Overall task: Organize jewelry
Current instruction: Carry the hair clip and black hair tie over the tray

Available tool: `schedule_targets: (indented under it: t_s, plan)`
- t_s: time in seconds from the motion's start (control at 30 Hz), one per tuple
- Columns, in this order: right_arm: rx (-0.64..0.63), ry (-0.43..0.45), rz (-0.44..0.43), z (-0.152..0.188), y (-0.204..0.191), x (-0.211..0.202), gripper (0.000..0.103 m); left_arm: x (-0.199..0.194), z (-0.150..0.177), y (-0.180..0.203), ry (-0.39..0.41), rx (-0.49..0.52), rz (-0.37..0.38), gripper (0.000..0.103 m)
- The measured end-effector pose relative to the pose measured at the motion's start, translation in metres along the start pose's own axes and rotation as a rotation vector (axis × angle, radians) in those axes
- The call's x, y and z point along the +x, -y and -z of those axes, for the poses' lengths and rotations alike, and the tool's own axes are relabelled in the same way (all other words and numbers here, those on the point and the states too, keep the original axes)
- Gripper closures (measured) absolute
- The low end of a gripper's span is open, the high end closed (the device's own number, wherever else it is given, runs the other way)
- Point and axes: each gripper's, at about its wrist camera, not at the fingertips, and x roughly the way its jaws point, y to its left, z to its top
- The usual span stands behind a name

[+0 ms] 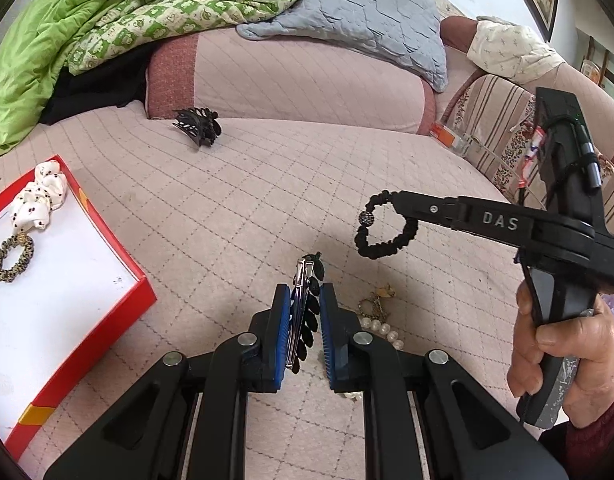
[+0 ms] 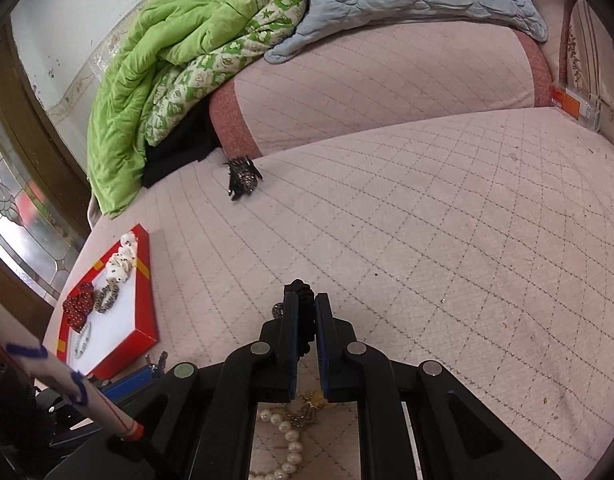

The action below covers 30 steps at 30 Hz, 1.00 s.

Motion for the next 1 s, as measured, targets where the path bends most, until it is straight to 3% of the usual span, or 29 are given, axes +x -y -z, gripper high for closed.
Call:
schedule_targets:
  t_s: [0.77,1.0]
  plan:
    - [-0.048,0.036,-0.117,0.004,-0.060,-0.001,0.095,-0.045,-0.009,-0.050,0.135,-0.057,-0.190,0.089]
    - [-0.075,0.052,-0.177,0.005,-0.101,0.000,0.094,-0.060,-0.008,-0.071,0.159,-0.092,-0.234,0.089]
